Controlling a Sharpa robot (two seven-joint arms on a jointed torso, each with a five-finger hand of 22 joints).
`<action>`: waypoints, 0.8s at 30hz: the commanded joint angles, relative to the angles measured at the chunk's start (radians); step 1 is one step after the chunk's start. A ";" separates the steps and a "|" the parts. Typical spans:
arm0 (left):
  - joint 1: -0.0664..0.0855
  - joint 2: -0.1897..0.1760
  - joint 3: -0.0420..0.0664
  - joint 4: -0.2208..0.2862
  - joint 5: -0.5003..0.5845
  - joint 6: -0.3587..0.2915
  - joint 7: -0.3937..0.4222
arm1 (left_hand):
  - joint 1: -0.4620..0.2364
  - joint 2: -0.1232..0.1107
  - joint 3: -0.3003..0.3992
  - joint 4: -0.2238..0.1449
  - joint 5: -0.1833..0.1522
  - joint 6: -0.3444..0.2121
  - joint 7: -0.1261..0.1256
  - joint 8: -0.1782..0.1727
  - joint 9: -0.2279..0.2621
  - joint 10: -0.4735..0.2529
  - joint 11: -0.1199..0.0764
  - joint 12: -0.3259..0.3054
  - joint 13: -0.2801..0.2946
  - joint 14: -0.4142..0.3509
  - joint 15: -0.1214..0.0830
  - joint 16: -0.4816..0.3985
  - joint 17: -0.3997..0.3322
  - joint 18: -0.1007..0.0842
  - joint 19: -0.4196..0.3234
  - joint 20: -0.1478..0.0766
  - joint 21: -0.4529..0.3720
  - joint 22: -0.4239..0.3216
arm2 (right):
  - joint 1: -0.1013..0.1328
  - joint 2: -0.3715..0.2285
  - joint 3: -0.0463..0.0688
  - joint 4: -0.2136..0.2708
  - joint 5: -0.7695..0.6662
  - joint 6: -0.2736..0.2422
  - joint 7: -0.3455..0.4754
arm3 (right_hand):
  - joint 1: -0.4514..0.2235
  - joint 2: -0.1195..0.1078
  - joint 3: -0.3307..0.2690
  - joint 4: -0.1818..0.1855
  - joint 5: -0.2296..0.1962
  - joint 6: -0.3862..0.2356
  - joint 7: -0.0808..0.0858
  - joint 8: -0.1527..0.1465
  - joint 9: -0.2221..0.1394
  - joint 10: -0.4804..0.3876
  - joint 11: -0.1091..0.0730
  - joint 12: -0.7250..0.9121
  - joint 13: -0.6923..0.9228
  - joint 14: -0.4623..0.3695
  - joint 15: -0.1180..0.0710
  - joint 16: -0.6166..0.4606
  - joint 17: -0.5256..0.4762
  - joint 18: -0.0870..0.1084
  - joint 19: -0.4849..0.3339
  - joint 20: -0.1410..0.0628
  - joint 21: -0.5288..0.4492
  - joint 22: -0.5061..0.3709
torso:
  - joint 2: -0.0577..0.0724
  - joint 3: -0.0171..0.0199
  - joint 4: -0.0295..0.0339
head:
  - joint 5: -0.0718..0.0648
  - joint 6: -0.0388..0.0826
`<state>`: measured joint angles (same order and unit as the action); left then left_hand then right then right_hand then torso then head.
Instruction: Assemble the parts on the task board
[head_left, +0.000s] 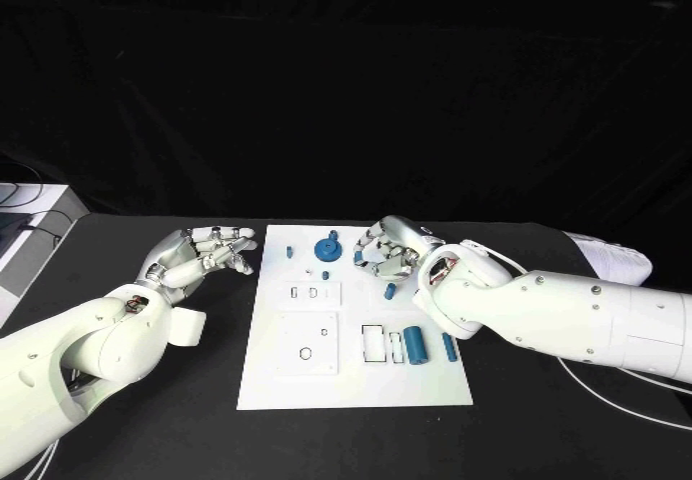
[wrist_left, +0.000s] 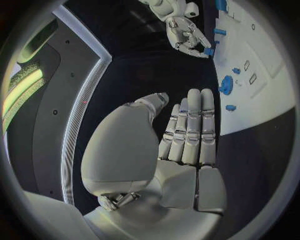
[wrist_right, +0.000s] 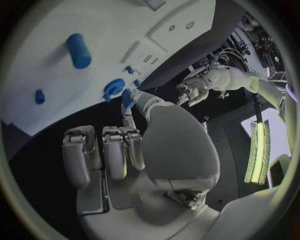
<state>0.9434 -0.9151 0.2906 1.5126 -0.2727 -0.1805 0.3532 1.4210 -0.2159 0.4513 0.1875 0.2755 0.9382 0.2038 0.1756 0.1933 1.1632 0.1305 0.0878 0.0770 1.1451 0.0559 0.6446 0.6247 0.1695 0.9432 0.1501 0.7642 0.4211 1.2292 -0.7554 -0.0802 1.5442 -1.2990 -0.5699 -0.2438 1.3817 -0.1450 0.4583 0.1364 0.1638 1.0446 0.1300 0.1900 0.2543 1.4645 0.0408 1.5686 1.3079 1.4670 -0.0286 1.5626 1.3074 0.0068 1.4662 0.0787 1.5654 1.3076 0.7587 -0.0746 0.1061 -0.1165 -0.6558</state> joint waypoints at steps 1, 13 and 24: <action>0.000 0.004 0.001 0.002 -0.003 0.001 -0.002 | -0.006 0.004 0.002 -0.005 -0.005 0.000 0.000 -0.005 0.001 -0.004 0.000 -0.004 -0.001 -0.003 -0.001 0.002 -0.002 0.013 -0.008 0.000 0.004 0.001 | -0.004 0.020 -0.005 0.011 -0.073 0.012 -0.118 | 0.004 0.001 0.000 -0.005 0.007 0.022 -0.017 0.037 0.035 0.106 -0.006 0.002 0.263 0.096 -0.005 0.000 0.229 -0.007 0.105 -0.007 0.005 0.263 | -0.006 -0.0026 0.0007 | -0.001 -0.004; 0.000 0.010 0.001 0.002 -0.005 0.000 -0.006 | -0.011 0.003 0.000 -0.003 -0.006 0.001 0.000 -0.005 0.002 -0.003 0.001 -0.003 -0.001 -0.002 -0.001 0.004 -0.001 0.013 -0.009 0.001 0.005 0.002 | -0.038 0.107 -0.018 0.010 -0.179 0.054 -0.217 | -0.001 -0.003 0.000 -0.006 0.011 0.020 -0.017 0.039 0.036 0.106 -0.006 0.002 0.263 0.094 -0.005 -0.002 0.220 -0.007 0.105 -0.008 0.005 0.263 | -0.002 -0.0045 -0.0015 | 0.003 -0.014; 0.000 0.011 0.001 0.002 -0.005 0.001 -0.006 | -0.013 0.003 0.000 -0.002 -0.005 0.001 0.000 -0.005 0.002 -0.003 0.001 -0.003 -0.001 -0.002 -0.001 0.004 -0.001 0.013 -0.009 0.001 0.006 0.002 | -0.064 0.138 -0.019 0.002 -0.252 0.052 -0.247 | -0.010 -0.006 0.001 -0.005 0.018 0.017 -0.016 0.042 0.038 0.106 -0.005 0.002 0.263 0.094 -0.005 -0.002 0.220 -0.007 0.105 -0.008 0.005 0.263 | -0.001 -0.0073 0.0003 | 0.006 -0.025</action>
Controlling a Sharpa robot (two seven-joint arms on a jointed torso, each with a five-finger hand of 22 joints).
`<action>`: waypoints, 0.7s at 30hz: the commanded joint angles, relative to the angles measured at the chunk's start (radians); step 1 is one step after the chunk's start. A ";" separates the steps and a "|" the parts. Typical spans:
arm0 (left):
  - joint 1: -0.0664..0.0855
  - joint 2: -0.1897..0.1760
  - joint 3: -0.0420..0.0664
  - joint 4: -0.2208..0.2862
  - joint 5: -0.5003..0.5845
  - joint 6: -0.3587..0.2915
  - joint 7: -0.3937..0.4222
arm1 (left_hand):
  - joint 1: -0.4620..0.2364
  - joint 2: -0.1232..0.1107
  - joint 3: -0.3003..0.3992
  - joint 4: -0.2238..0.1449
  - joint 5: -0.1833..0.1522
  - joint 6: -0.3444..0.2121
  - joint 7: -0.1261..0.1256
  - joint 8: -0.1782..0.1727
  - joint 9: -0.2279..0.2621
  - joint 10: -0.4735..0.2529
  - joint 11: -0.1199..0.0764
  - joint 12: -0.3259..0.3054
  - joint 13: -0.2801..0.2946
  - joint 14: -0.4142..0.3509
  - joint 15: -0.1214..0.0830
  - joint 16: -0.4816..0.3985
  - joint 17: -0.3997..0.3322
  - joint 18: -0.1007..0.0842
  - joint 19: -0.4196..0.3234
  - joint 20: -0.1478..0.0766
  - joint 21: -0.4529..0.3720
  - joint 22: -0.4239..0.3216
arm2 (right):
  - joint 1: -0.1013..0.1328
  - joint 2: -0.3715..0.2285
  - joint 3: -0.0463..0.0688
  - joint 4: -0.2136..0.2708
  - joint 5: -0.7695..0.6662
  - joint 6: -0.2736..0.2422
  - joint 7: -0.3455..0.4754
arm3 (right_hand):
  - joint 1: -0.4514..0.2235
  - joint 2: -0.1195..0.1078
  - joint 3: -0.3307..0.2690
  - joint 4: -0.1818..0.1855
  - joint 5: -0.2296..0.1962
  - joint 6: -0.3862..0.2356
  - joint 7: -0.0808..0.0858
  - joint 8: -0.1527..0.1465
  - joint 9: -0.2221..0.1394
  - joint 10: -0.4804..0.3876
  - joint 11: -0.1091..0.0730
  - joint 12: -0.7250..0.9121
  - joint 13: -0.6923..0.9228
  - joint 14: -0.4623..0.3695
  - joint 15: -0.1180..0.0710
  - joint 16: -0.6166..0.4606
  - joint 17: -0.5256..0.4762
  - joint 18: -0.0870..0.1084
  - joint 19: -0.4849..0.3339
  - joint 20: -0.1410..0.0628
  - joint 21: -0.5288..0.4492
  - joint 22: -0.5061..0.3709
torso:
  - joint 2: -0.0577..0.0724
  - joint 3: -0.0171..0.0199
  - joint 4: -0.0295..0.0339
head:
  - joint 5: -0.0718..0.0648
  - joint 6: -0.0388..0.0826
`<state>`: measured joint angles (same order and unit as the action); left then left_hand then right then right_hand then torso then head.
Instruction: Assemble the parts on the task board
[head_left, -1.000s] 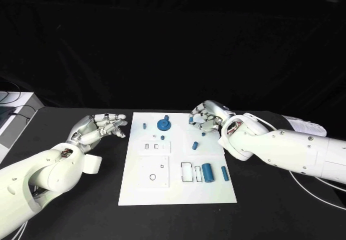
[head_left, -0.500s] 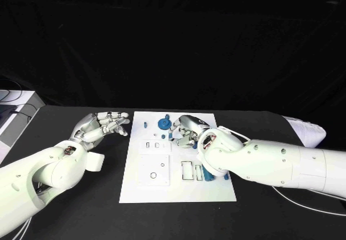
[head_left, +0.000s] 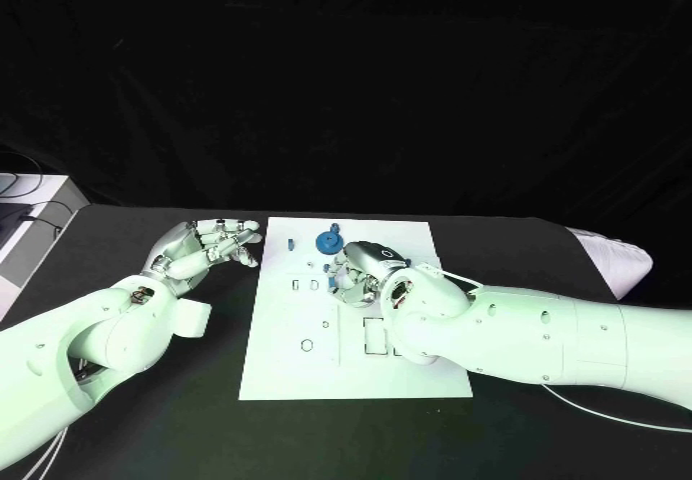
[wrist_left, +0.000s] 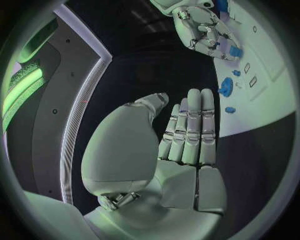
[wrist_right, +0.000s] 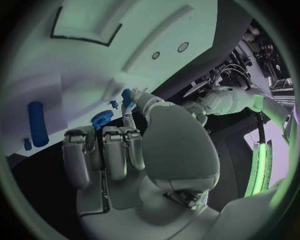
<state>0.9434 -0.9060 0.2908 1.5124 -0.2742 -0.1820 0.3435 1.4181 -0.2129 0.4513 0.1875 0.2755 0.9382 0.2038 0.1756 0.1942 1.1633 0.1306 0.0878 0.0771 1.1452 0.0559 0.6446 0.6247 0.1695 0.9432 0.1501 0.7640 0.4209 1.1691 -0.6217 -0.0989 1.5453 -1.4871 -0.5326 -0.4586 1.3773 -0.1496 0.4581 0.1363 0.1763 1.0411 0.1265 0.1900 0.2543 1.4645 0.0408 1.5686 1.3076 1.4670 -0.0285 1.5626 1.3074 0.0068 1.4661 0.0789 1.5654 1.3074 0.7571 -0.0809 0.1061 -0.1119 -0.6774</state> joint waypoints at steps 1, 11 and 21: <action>0.000 0.001 0.001 0.002 -0.003 0.002 0.003 | -0.010 0.000 0.000 -0.002 -0.005 0.001 0.000 -0.005 0.001 -0.003 0.001 -0.003 -0.001 -0.002 -0.001 0.004 -0.001 0.012 -0.009 0.001 0.006 0.002 | -0.006 0.006 0.000 0.001 -0.068 0.014 -0.035 | -0.006 -0.003 0.001 -0.005 0.007 0.020 -0.013 0.042 0.038 0.106 -0.005 0.002 0.263 0.094 -0.005 -0.002 0.220 -0.007 0.105 -0.008 0.005 0.263 | 0.000 -0.0012 0.0000 | 0.002 -0.005; 0.000 0.002 0.001 0.000 -0.003 0.004 0.002 | -0.010 0.000 0.000 -0.002 -0.005 0.001 0.000 -0.005 0.001 -0.003 0.001 -0.003 -0.001 -0.002 -0.001 0.004 -0.001 0.012 -0.009 0.001 0.006 0.002 | -0.013 0.013 0.000 0.002 -0.128 -0.001 -0.063 | -0.018 -0.008 0.000 -0.002 0.015 0.017 -0.013 0.045 0.040 0.106 -0.005 0.002 0.263 0.094 -0.005 -0.003 0.220 -0.007 0.105 -0.008 0.005 0.263 | 0.000 0.0002 -0.0015 | 0.004 -0.008; -0.001 0.001 0.001 -0.003 -0.003 0.006 0.002 | -0.010 0.000 0.000 -0.002 -0.005 0.001 0.000 -0.005 0.001 -0.003 0.001 -0.003 -0.001 -0.002 -0.001 0.004 -0.001 0.012 -0.009 0.001 0.006 0.002 | -0.016 0.010 0.000 0.001 -0.165 -0.011 -0.086 | -0.029 -0.012 -0.001 0.002 0.019 0.016 -0.013 0.048 0.041 0.106 -0.006 0.002 0.263 0.095 -0.005 -0.002 0.221 -0.007 0.105 -0.008 0.005 0.263 | 0.000 0.0010 -0.0008 | 0.004 -0.010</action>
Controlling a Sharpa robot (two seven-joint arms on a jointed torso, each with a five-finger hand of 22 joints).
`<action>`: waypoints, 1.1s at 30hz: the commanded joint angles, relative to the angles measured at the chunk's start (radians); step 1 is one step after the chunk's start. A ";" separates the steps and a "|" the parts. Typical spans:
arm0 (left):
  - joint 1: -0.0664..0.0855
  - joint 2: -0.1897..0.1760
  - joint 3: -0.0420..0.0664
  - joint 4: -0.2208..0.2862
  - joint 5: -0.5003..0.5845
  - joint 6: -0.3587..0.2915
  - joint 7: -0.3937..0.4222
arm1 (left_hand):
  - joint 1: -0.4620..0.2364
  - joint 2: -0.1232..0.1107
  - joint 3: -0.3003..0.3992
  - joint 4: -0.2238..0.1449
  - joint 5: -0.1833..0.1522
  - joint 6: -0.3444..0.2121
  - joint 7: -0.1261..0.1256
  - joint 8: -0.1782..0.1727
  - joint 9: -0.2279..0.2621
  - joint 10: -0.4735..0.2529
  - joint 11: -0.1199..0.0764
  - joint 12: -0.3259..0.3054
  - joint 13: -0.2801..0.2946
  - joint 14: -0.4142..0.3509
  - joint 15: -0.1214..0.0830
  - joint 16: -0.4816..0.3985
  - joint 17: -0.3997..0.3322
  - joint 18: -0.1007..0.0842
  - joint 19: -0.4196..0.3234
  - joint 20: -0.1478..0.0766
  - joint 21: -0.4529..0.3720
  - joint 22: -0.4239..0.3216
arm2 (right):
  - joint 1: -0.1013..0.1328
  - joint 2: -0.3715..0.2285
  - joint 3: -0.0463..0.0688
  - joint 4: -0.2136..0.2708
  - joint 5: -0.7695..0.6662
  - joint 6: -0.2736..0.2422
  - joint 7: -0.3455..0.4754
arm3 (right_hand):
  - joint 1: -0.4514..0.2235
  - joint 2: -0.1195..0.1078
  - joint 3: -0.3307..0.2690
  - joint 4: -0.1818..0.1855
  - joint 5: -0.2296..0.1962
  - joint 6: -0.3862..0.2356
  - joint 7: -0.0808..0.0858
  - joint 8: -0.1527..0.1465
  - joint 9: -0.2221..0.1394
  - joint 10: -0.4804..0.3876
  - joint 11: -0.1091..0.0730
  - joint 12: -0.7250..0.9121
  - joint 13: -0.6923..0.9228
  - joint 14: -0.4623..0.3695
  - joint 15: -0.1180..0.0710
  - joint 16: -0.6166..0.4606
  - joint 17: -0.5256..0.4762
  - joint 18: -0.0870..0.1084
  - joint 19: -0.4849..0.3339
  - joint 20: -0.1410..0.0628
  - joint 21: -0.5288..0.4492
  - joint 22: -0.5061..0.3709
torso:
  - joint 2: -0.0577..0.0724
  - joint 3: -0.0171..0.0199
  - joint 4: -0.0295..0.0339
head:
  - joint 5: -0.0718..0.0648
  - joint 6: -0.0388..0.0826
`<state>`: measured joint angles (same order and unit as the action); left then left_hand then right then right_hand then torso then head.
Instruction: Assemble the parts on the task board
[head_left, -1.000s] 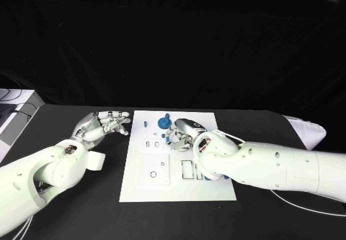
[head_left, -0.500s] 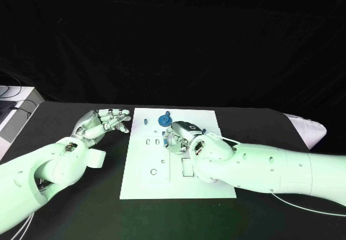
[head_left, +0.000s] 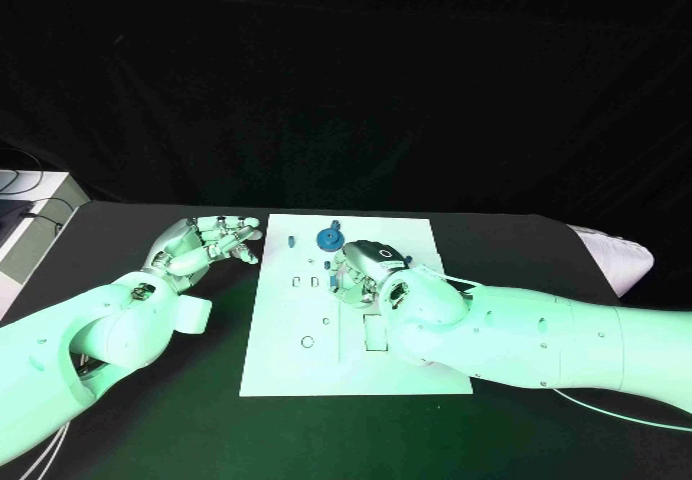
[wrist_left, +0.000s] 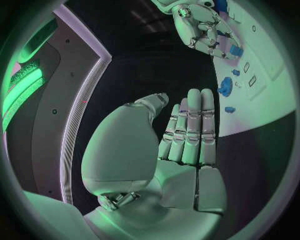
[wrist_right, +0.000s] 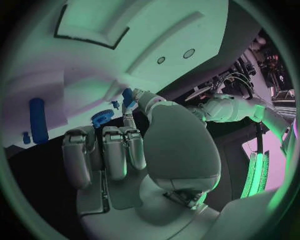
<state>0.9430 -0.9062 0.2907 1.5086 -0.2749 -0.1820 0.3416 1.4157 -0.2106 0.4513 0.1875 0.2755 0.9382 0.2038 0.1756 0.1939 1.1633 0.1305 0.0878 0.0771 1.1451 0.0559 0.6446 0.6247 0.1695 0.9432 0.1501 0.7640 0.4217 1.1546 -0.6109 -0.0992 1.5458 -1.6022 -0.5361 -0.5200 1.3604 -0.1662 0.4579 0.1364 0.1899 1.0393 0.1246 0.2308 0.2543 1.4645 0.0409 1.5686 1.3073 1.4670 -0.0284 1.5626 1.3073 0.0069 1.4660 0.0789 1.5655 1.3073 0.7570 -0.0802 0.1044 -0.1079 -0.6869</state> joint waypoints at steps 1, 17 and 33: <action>-0.001 0.002 0.001 0.001 -0.003 0.006 0.003 | -0.008 -0.002 0.000 -0.002 -0.005 0.001 0.000 -0.005 0.001 -0.003 0.001 -0.003 -0.001 -0.002 -0.001 0.004 -0.001 0.012 -0.009 0.001 0.006 0.001 | -0.001 -0.001 0.000 -0.001 -0.052 -0.009 -0.026 | -0.015 0.003 -0.001 0.002 0.006 0.017 -0.011 0.008 0.042 0.106 -0.006 0.002 0.263 0.095 -0.005 -0.002 0.221 -0.007 0.105 -0.008 0.005 0.264 | 0.000 0.0003 0.0011 | 0.000 -0.001; -0.002 0.004 0.001 -0.001 -0.003 0.010 0.002 | -0.008 -0.002 0.000 -0.002 -0.005 0.001 0.000 -0.005 0.001 -0.003 0.001 -0.003 -0.001 -0.002 -0.001 0.004 -0.001 0.012 -0.009 0.001 0.006 0.001 | -0.005 0.008 0.000 -0.022 -0.073 -0.009 -0.032 | -0.024 -0.002 -0.002 0.006 0.006 0.014 -0.011 0.009 0.042 0.106 -0.006 0.002 0.263 0.095 -0.005 -0.002 0.221 -0.007 0.105 -0.009 0.005 0.264 | -0.001 -0.0017 0.0008 | -0.001 -0.001; -0.004 0.005 0.001 -0.005 -0.003 0.013 0.000 | -0.011 -0.002 0.000 -0.001 -0.005 0.000 0.000 -0.005 0.002 -0.004 0.001 -0.003 -0.001 -0.002 -0.001 0.005 -0.002 0.013 -0.010 0.002 0.006 0.001 | -0.010 0.017 0.000 -0.047 -0.064 0.005 -0.036 | -0.056 -0.031 -0.012 0.020 0.012 -0.013 -0.003 0.005 0.040 0.106 0.001 0.002 0.263 0.094 -0.001 -0.004 0.216 -0.007 0.105 -0.006 0.005 0.264 | -0.001 -0.0013 0.0002 | -0.001 -0.003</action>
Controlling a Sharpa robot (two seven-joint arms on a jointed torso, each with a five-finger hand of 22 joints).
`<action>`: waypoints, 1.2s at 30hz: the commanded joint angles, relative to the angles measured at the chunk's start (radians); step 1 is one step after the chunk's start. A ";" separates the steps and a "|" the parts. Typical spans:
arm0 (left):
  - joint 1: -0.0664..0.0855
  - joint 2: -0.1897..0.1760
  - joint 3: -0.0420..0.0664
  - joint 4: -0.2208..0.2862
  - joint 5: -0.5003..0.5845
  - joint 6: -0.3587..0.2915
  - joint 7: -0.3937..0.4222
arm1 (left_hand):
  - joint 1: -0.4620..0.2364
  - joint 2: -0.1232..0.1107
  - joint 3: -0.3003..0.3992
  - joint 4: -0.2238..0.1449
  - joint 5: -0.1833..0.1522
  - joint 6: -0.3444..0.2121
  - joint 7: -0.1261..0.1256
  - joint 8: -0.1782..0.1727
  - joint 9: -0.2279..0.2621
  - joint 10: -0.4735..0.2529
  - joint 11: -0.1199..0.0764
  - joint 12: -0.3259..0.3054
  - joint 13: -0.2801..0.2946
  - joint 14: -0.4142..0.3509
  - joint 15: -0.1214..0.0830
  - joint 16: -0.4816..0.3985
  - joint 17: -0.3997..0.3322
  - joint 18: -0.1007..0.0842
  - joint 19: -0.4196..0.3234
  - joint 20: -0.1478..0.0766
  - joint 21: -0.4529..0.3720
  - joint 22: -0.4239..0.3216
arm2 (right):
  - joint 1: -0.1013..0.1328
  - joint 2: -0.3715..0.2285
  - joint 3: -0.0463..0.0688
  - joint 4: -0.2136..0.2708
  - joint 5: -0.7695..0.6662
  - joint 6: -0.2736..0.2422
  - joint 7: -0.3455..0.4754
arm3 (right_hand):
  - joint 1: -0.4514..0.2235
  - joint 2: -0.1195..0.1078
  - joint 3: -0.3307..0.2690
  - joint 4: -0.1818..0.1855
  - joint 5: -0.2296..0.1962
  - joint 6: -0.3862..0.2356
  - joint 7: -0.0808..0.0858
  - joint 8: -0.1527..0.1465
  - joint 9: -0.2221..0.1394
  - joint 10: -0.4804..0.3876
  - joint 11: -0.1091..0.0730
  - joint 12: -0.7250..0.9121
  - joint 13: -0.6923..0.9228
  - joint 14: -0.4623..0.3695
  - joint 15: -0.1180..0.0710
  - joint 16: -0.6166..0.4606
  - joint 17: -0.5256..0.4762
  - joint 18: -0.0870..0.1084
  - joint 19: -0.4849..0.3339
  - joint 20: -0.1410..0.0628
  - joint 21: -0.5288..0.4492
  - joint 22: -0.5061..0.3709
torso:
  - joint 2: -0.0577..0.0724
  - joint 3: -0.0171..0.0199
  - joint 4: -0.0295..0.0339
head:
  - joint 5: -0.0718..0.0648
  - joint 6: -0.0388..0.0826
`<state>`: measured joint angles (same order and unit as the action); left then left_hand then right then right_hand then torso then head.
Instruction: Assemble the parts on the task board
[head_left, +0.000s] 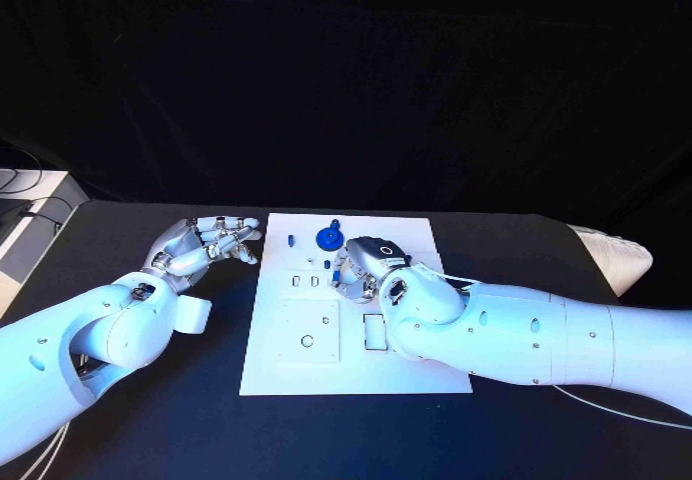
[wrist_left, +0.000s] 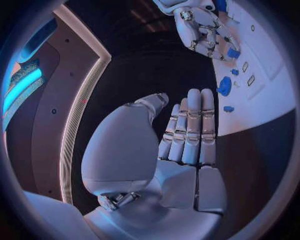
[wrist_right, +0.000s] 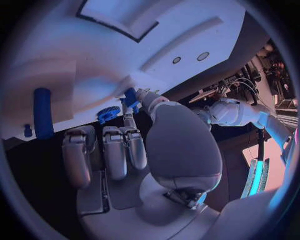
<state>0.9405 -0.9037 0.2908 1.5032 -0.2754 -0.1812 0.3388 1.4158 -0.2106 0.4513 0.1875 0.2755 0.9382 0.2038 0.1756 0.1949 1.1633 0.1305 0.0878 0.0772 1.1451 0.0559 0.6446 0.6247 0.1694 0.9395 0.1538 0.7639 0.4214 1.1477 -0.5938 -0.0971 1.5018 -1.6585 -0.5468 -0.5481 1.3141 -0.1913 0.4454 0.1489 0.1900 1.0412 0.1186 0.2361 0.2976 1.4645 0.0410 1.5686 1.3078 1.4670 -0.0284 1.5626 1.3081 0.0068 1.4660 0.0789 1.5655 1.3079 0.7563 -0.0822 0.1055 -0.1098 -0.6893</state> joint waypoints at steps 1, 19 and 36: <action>-0.001 0.003 0.001 0.000 -0.003 0.012 0.003 | -0.011 -0.002 0.000 -0.001 -0.005 0.000 0.000 -0.005 0.001 -0.004 0.001 -0.003 -0.001 -0.002 -0.001 0.005 -0.002 0.013 -0.007 -0.002 0.006 0.001 | -0.003 0.000 -0.002 -0.004 -0.007 0.016 -0.007 | -0.016 -0.017 -0.005 0.011 0.023 -0.022 0.006 -0.003 -0.004 0.106 0.004 0.002 0.263 0.093 0.001 -0.004 0.214 -0.007 0.105 -0.004 0.005 0.263 | 0.000 0.0007 -0.0009 | 0.001 -0.001; -0.004 0.002 0.001 -0.004 -0.003 0.012 0.002 | -0.010 -0.002 0.000 -0.002 -0.005 0.000 0.000 -0.005 0.001 -0.004 0.001 -0.003 -0.001 -0.003 -0.001 0.005 -0.002 0.013 -0.007 -0.002 0.007 0.001 | -0.003 -0.003 -0.002 -0.009 0.007 0.015 0.013 | -0.023 -0.048 -0.055 0.029 0.052 -0.081 0.028 -0.028 -0.018 0.094 0.023 -0.012 0.251 0.091 0.018 -0.008 0.202 -0.003 0.098 0.011 -0.009 0.251 | 0.001 0.0020 -0.0017 | 0.002 0.001; -0.004 0.005 0.001 -0.009 -0.010 0.015 -0.003 | -0.008 -0.002 0.001 -0.004 -0.005 0.000 0.000 -0.005 0.001 -0.005 0.001 -0.003 -0.001 -0.003 -0.001 0.006 -0.002 0.013 -0.007 -0.002 0.007 0.001 | -0.004 -0.023 -0.002 0.015 0.021 -0.043 0.039 | -0.010 -0.053 -0.130 0.063 0.021 -0.123 0.042 -0.053 -0.030 0.068 0.036 -0.040 0.228 0.090 0.031 -0.008 0.202 -0.002 0.096 0.024 -0.013 0.248 | 0.000 0.0018 0.0003 | 0.004 0.000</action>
<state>0.9362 -0.9012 0.2908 1.4932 -0.2775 -0.1805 0.3356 1.4158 -0.2106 0.4513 0.1875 0.2755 0.9382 0.2037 0.1756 0.1949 1.1634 0.1306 0.0878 0.0772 1.1452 0.0559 0.6446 0.6237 0.1695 0.9395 0.1537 0.7678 0.4212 1.1447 -0.6133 -0.0989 1.5110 -1.6398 -0.5593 -0.5313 1.2982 -0.2405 0.3189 0.2112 0.2146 0.9240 0.1618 0.1893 0.2681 1.4644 0.0698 1.5329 1.3073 1.4666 -0.0069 1.5588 1.3078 0.0069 1.4660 0.0937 1.5568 1.3075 0.7568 -0.0802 0.1050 -0.1075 -0.6889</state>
